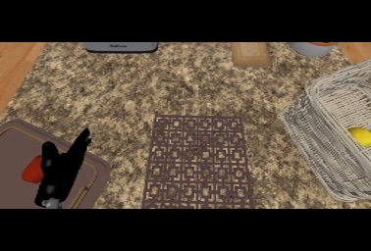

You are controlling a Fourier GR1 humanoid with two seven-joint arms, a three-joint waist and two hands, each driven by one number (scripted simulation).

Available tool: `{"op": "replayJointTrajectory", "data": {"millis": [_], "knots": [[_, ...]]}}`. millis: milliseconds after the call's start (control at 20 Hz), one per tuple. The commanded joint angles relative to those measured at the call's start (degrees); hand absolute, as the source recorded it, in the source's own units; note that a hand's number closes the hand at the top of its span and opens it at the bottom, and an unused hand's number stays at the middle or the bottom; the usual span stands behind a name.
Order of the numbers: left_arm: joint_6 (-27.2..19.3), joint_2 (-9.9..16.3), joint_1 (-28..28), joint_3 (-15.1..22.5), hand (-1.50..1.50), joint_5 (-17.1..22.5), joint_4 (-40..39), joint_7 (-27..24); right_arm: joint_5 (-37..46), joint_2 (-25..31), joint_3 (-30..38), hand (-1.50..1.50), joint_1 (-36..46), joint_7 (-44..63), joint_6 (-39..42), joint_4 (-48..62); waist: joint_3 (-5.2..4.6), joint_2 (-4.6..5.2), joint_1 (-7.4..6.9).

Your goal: Pick the lemon from the placemat and place it in the basket

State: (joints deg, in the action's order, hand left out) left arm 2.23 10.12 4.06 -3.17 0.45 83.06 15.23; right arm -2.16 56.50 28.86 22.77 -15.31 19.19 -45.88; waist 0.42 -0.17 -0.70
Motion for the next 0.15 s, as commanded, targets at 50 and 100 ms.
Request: {"op": "replayJointTrajectory", "data": {"millis": [50,100], "knots": [[-1.44,-3.18,2.60,2.55,0.00,-1.92,-2.60,0.28,0.88,6.03,2.62,-1.50,1.83,-4.35,2.13,10.85,-0.32,0.53,-0.28],[-0.09,-1.17,1.45,0.41,0.00,-0.71,-4.24,-0.60,-0.63,8.40,4.76,-1.50,-0.60,-7.13,6.40,14.85,-0.25,0.70,0.01]]}}
